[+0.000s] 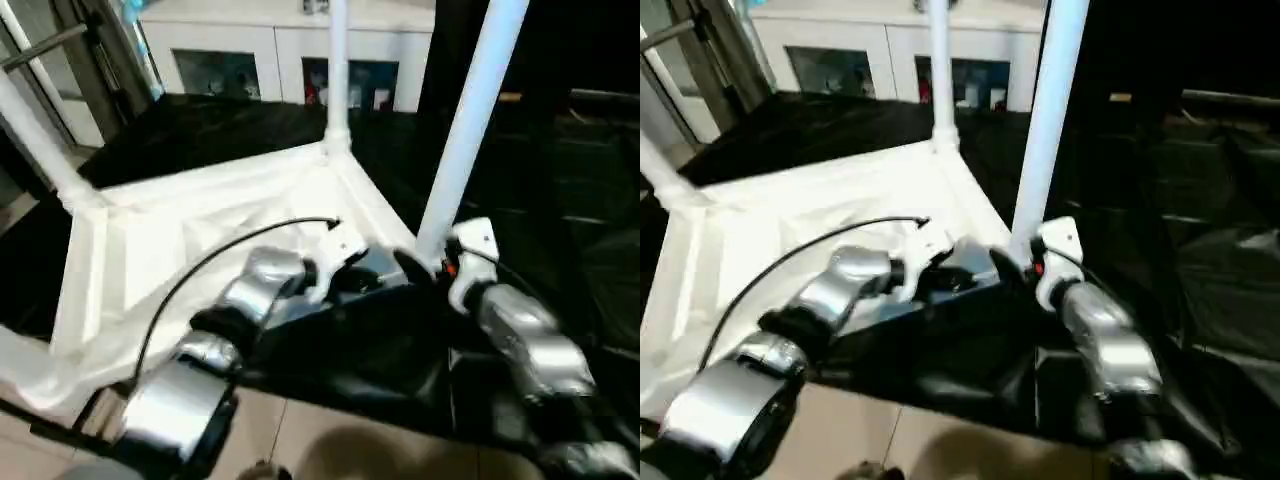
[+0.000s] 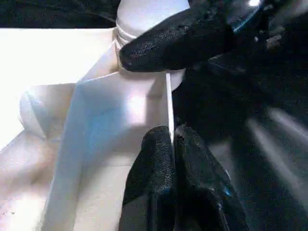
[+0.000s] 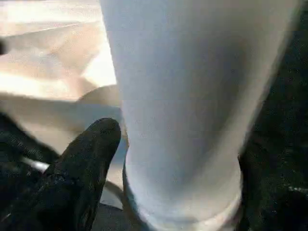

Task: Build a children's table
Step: Rotate leg to tighten

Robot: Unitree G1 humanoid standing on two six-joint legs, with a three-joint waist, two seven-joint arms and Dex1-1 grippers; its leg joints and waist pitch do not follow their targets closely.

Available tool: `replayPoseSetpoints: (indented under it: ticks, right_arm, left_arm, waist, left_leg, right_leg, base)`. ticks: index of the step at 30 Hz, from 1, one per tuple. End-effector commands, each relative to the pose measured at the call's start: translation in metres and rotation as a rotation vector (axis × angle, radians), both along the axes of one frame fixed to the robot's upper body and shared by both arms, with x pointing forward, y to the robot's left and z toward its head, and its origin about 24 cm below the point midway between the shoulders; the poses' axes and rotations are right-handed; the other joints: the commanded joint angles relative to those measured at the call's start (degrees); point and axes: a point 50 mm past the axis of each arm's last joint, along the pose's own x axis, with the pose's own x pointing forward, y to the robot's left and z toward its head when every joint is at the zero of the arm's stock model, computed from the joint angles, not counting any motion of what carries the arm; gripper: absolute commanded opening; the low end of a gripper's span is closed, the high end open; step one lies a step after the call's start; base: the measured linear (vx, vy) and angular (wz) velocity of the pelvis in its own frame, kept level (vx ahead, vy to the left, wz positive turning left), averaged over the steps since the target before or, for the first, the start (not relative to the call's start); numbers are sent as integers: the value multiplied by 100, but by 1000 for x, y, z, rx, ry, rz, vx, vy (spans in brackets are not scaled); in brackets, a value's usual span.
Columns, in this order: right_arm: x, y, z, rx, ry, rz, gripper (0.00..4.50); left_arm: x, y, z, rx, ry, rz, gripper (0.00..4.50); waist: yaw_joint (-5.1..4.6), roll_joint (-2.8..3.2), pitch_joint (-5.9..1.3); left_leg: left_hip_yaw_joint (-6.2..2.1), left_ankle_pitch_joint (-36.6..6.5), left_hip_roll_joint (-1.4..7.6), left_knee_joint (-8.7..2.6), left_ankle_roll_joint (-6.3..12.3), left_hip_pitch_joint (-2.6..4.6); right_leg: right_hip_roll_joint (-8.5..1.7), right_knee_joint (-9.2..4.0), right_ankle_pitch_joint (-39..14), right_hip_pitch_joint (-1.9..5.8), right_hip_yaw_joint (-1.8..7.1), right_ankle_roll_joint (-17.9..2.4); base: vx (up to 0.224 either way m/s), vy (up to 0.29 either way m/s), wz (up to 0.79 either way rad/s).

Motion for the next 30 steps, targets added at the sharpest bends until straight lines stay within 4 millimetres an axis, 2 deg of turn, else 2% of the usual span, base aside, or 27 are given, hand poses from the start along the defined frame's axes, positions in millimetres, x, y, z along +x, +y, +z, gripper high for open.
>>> replayPoseSetpoints:
  ticks: [1, 6, 12, 13, 15, 17, 23, 26, 30]
  right_arm:
    - [-11, 23, -3, 50, 44, 196, 371]
    - [-29, 4, 4, 53, 86, 351, 371]
    - [-41, -8, 9, 65, 138, 440, 371]
    - [-41, -8, 9, 65, 142, 442, 358]
    - [-42, -8, 9, 65, 144, 446, 348]
    - [-42, -7, 9, 67, 144, 448, 318]
    - [-44, 1, 8, 86, 156, 467, 276]
    - [-44, 4, 6, 91, 157, 461, 271]
    - [-38, 10, -6, 60, 184, 345, 269]
  left_arm:
    - [-7, -20, 18, -93, -56, -158, 0]
    - [-10, -6, 16, -82, -37, -214, 0]
    - [-12, 7, 15, -69, -19, -243, 0]
    - [-12, 8, 15, -68, -19, -245, 0]
    - [-12, 10, 16, -66, -17, -246, 0]
    - [-12, 11, 16, -66, -16, -248, 0]
    - [-14, 9, 16, -71, -10, -260, 0]
    - [-13, 7, 16, -68, -17, -238, 0]
    - [-5, -5, 19, -96, -28, -133, 0]
  waist:
    - [58, -113, -375]
    - [154, -115, -369]
    - [226, -118, -372]
    - [234, -116, -367]
    - [246, -112, -362]
    - [249, -121, -368]
    - [261, -109, -382]
    - [259, -108, -376]
    - [232, -114, -360]
  left_leg:
    - [-104, -1368, 319, -364, 575, 138]
    - [-110, -1464, 336, -373, 510, 147]
    - [-119, -1434, 342, -373, 496, 139]
    - [-119, -1489, 343, -379, 457, 147]
    - [-123, -1552, 343, -388, 390, 154]
    - [-126, -1572, 345, -393, 340, 156]
    - [-125, -1436, 339, -380, 383, 141]
    - [-127, -1476, 339, -384, 356, 143]
    - [-130, -1610, 324, -402, 245, 155]
  right_leg:
    - [-378, -453, -938, 273, 214, -1391]
    - [-387, -456, -1130, 259, 227, -1357]
    - [-398, -456, -1260, 250, 230, -1303]
    - [-399, -470, -1370, 237, 228, -1290]
    - [-402, -482, -1481, 229, 231, -1264]
    - [-400, -478, -1487, 224, 232, -1251]
    - [-401, -451, -1243, 232, 228, -1285]
    - [-399, -456, -1302, 230, 227, -1278]
    - [-400, -486, -1564, 212, 228, -1214]
  base:
    - [0, 0, 0]
    - [0, 0, 0]
    - [0, 0, 0]
    - [0, 0, 0]
    - [0, 0, 0]
    - [0, 0, 0]
    - [0, 0, 0]
    - [0, 0, 0]
    - [0, 0, 0]
